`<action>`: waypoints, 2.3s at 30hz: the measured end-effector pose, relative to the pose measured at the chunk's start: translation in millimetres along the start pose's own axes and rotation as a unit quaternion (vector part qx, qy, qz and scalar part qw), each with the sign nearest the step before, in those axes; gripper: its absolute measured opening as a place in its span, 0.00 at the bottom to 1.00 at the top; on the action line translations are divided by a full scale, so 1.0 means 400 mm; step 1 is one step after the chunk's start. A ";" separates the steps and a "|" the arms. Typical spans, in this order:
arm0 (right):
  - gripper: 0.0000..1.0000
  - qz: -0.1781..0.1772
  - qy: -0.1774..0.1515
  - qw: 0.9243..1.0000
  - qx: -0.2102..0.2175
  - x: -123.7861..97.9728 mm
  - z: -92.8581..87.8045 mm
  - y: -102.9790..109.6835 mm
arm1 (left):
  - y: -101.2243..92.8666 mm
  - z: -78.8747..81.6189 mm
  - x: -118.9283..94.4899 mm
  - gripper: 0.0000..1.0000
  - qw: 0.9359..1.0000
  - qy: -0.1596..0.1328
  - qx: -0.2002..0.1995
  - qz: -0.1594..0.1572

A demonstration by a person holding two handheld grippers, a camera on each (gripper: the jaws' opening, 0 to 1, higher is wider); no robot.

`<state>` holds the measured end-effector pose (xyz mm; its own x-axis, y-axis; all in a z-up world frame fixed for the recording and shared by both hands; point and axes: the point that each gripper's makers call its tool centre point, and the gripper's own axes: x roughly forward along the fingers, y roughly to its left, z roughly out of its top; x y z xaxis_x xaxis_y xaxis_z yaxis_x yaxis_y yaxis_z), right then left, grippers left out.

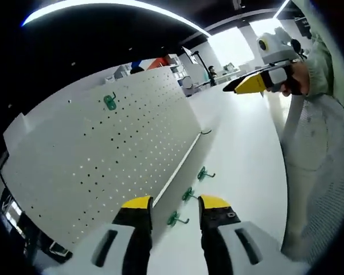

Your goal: Insert the hook assembly into the mounting plate slot until the hook locks in place.

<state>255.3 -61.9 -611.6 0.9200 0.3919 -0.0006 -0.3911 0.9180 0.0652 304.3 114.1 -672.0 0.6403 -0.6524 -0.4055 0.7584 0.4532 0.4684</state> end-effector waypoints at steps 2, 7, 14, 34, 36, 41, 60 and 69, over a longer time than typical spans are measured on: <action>0.56 -0.002 0.001 1.000 0.000 0.000 -0.001 -0.002 | 0.000 -0.018 0.013 0.34 1.000 0.014 0.009 -0.012; 0.56 -0.007 0.002 1.000 0.001 -0.001 -0.003 -0.008 | 0.013 -0.053 0.052 0.30 0.998 0.034 0.037 -0.029; 0.56 -0.011 0.006 1.000 0.001 -0.001 -0.006 -0.012 | 0.029 -0.087 0.091 0.24 0.996 0.052 0.057 -0.047; 0.56 -0.024 0.016 1.000 -0.002 0.001 -0.015 -0.026 | 0.050 -0.191 0.201 0.18 0.986 0.109 0.083 -0.095; 0.56 -0.025 0.017 1.000 -0.001 0.001 -0.017 -0.027 | 0.048 -0.199 0.210 0.17 0.985 0.112 0.083 -0.100; 0.56 -0.030 0.019 0.999 -0.001 0.001 -0.019 -0.033 | 0.049 -0.219 0.230 0.16 0.983 0.122 0.080 -0.108; 0.55 -0.045 0.027 0.999 0.004 -0.002 -0.030 -0.050 | 0.049 -0.280 0.289 0.13 0.974 0.156 0.088 -0.139; 0.55 -0.048 0.032 0.998 0.006 -0.002 -0.036 -0.054 | 0.037 -0.298 0.309 0.12 0.969 0.169 0.082 -0.160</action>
<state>262.8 -81.2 -627.4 0.9494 0.3059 -0.0715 -0.3009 0.9508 0.0733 409.2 112.4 -808.9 0.3997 -0.4953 -0.7713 0.9130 0.1402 0.3831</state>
